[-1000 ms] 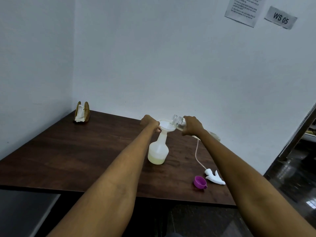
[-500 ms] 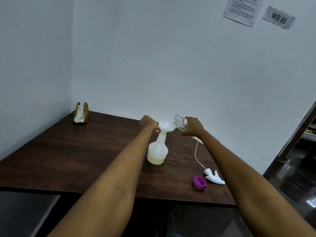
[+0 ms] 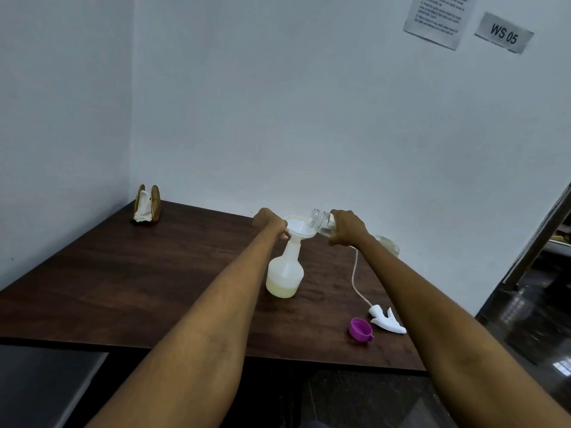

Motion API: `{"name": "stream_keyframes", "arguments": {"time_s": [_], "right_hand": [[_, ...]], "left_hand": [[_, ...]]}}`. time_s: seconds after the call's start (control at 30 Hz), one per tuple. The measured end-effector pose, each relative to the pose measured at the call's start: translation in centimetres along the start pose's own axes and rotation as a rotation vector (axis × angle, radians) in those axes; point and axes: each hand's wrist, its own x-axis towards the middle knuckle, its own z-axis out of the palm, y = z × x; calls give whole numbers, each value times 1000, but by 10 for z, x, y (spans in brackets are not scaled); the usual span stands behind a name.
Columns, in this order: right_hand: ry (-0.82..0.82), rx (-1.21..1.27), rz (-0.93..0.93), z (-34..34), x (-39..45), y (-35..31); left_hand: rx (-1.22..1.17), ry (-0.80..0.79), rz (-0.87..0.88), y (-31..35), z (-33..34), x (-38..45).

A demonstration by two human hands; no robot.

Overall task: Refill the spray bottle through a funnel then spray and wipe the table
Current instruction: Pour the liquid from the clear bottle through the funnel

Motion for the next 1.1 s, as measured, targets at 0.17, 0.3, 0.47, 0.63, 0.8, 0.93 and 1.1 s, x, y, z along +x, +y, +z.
{"name": "stream_keyframes", "arguments": {"time_s": [0.17,0.3,0.47,0.63,0.8,0.93,1.1], "right_hand": [[-3,-29,-14,-1,-1,0],[-5,-40,-25,-1,-2,-1],[1,-52,-24,-2,-1,-2],[4,-73,-29,-2,-1,-1],[5,-90,-34,-3,-1,-2],[5,-94,-39,-1,1,-1],[-11,-34,-27,1,2,1]], "left_hand": [[4,8,-2,1,-1,-1],[22,11,1,3,-3,-5],[22,14,5,4,-4,-9],[2,20,12,4,-5,-11],[-7,31,0,5,-4,-9],[-9,42,14,3,-3,-8],[-23,37,0,3,-4,-9]]}}
